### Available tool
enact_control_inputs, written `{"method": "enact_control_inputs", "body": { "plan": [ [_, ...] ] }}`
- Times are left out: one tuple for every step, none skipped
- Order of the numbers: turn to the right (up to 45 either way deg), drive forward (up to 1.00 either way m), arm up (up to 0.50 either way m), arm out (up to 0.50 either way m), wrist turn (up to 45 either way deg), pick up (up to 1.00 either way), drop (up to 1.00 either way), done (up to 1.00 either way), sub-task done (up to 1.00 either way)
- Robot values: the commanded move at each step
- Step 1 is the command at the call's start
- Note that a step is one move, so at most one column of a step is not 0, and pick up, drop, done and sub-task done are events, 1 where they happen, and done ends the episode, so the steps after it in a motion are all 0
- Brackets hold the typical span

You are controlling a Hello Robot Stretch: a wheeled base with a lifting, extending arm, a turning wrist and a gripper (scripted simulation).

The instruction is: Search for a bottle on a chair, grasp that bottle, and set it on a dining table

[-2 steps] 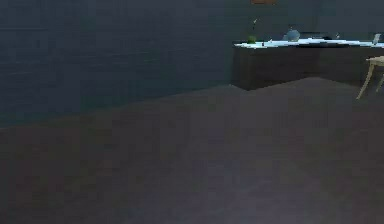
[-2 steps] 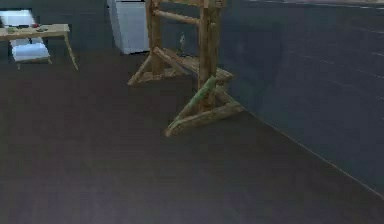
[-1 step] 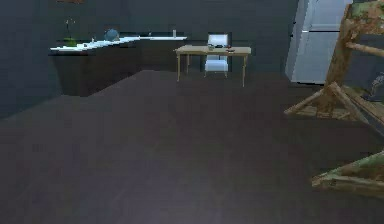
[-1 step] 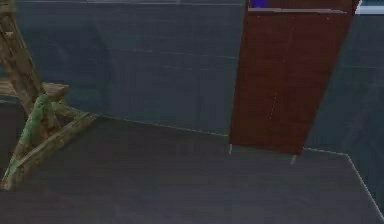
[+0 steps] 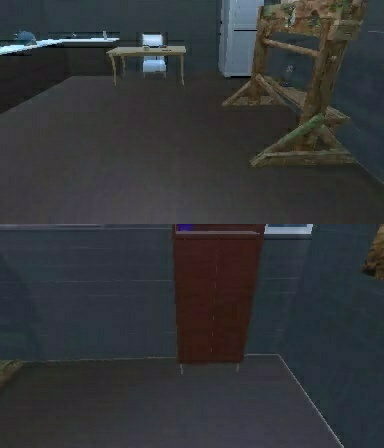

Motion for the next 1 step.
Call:
{"method": "enact_control_inputs", "body": {
  "plan": [
    [0.0,1.00,0.00,0.00,0.0,0.00,0.00,0.00,0.00]
  ]
}}
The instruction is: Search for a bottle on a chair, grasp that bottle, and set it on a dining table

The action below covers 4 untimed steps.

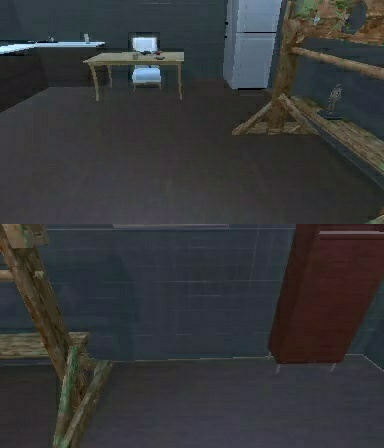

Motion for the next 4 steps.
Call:
{"method": "enact_control_inputs", "body": {
  "plan": [
    [3.0,0.00,0.00,0.00,0.0,0.00,0.00,0.00,0.00],
    [0.0,1.00,0.00,0.00,0.0,0.00,0.00,0.00,0.00],
    [0.0,1.00,0.00,0.00,0.0,0.00,0.00,0.00,0.00],
    [0.0,0.60,0.00,0.00,0.0,0.00,0.00,0.00,0.00]
  ]
}}
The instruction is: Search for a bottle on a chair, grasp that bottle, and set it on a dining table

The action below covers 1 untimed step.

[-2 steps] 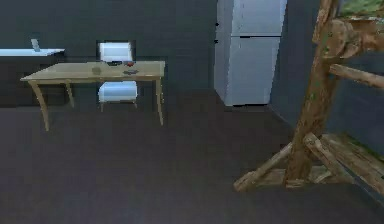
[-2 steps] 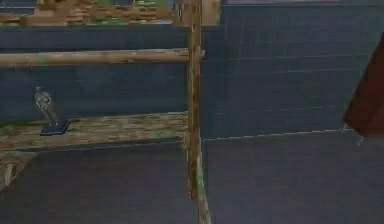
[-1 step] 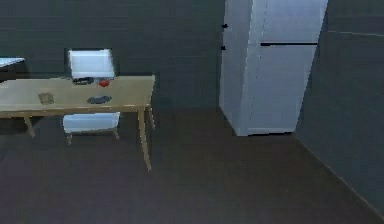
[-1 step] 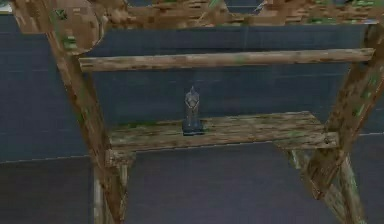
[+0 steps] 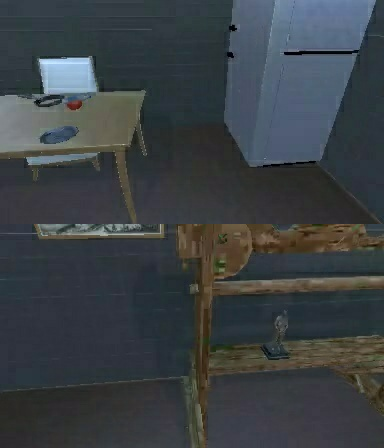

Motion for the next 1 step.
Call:
{"method": "enact_control_inputs", "body": {
  "plan": [
    [0.0,0.90,0.00,0.00,0.0,0.00,0.00,0.00,0.00]
  ]
}}
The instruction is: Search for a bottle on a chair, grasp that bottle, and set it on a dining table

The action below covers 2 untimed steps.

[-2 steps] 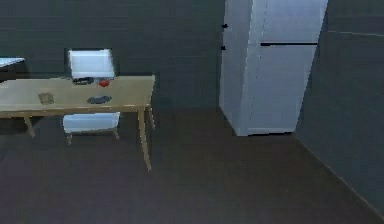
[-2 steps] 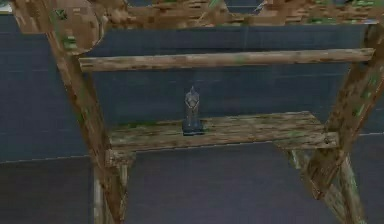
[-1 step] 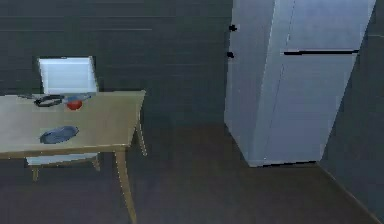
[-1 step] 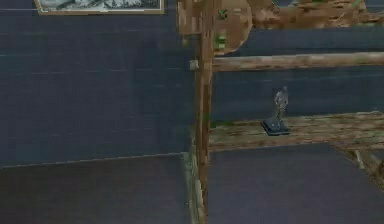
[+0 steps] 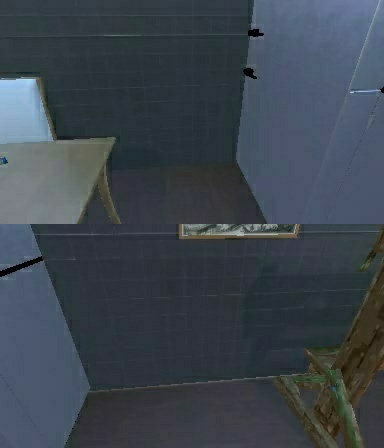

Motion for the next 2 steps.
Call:
{"method": "enact_control_inputs", "body": {
  "plan": [
    [-9.0,0.00,0.00,0.00,0.0,0.00,0.00,0.00,0.00],
    [0.0,1.00,0.00,0.00,0.0,0.00,0.00,0.00,0.00]
  ]
}}
